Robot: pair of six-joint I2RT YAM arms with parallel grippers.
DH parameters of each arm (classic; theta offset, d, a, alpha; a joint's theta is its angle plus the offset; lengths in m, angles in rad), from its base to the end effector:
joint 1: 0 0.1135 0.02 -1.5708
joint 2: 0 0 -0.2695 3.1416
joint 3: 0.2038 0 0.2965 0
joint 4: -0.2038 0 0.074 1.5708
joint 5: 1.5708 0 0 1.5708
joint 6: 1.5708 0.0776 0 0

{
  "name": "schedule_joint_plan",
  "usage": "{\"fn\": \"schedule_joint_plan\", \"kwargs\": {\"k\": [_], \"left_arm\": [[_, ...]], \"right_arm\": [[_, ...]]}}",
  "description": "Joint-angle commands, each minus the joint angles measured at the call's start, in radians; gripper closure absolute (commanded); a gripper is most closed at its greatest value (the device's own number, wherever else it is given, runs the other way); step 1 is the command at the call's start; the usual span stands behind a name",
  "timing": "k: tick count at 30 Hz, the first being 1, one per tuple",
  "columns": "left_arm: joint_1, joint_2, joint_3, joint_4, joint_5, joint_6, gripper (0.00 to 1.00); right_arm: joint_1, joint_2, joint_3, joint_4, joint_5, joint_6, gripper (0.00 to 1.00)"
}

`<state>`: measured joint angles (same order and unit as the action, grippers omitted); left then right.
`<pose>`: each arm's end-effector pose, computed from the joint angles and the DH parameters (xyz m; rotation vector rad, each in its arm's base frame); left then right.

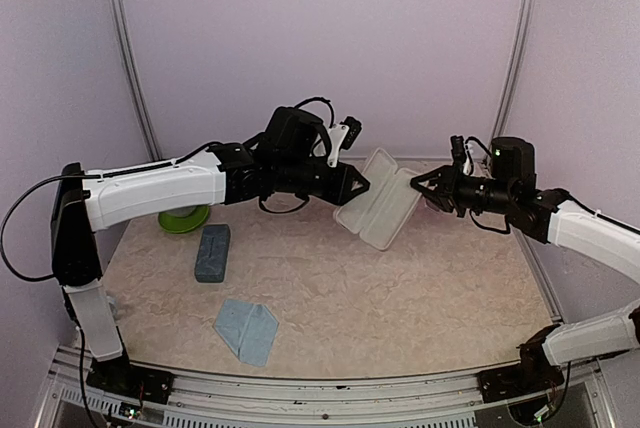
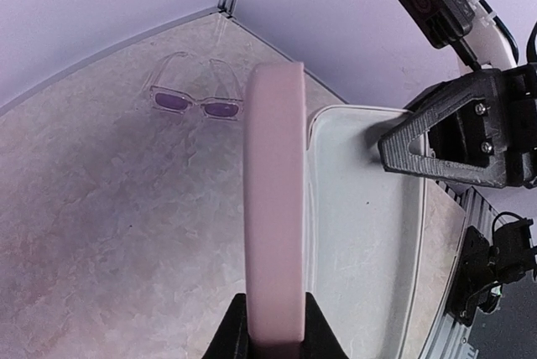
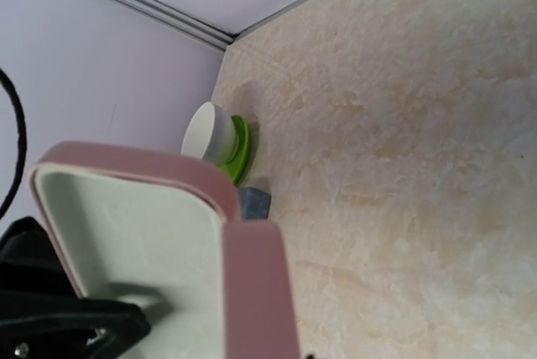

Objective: Organize the sunglasses
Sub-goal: Pass from the right arm to the left, then place the sunglasses case at the center of the board.

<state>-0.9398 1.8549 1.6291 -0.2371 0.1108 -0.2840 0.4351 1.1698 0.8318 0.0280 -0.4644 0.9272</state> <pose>0.3041 -0.4307 0.2982 0.7606 2.0073 -0.8596 0.2984 0.1770 0.2782 0.1568 2.0820 1.3234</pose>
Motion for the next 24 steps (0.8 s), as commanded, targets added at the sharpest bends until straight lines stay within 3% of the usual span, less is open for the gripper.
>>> {"fn": "schedule_joint_plan", "kwargs": {"k": [1, 3, 7, 15, 24], "left_arm": [[-0.008, 0.007, 0.040, 0.005, -0.021, 0.016, 0.87], [-0.008, 0.009, 0.045, -0.012, -0.038, 0.045, 0.87], [-0.007, 0.028, 0.076, -0.093, -0.083, 0.147, 0.87], [0.029, 0.072, 0.114, -0.210, -0.155, 0.379, 0.87], [0.098, 0.157, 0.094, -0.268, -0.179, 0.577, 0.86]], "right_arm": [[-0.012, 0.007, 0.018, 0.045, -0.029, -0.049, 0.62], [-0.018, 0.004, 0.022, 0.022, -0.028, -0.071, 0.43], [-0.045, -0.028, 0.027, -0.058, -0.030, -0.133, 0.31], [-0.110, -0.134, 0.003, -0.248, 0.033, -0.280, 0.25], [-0.124, -0.196, -0.025, -0.328, 0.066, -0.284, 0.25]]}}
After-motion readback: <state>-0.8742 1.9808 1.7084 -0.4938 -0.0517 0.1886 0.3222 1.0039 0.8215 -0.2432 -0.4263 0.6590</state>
